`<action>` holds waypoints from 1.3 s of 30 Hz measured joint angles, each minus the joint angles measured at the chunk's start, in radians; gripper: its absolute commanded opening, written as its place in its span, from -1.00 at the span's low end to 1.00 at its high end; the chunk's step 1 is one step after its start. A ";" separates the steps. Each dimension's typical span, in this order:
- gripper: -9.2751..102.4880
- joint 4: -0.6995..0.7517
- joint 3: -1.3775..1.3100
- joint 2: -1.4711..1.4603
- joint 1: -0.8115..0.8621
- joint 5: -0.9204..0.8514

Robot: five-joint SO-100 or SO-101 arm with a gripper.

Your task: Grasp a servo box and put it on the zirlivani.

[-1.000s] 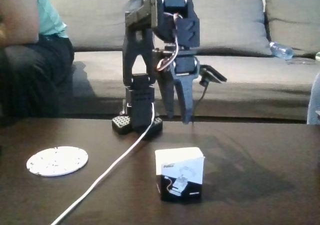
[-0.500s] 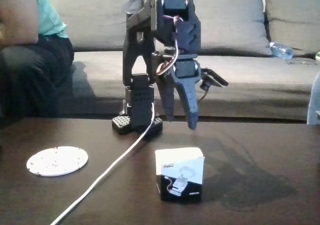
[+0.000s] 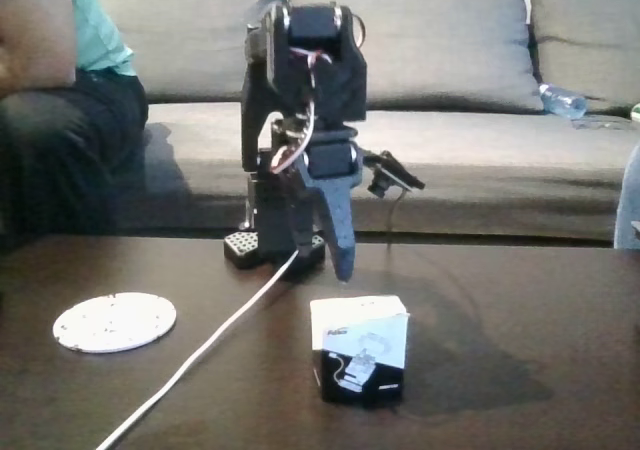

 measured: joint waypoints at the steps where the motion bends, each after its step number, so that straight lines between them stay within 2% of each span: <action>1: -0.15 -0.020 0.023 0.000 -0.002 0.000; 9: -0.15 -0.137 0.146 0.000 -0.017 0.000; 23: -0.15 -0.132 0.143 0.000 -0.103 0.025; 28: -0.15 -0.130 0.067 -0.020 -0.103 0.025; 39: -0.15 -0.061 -0.155 -0.270 -0.040 0.021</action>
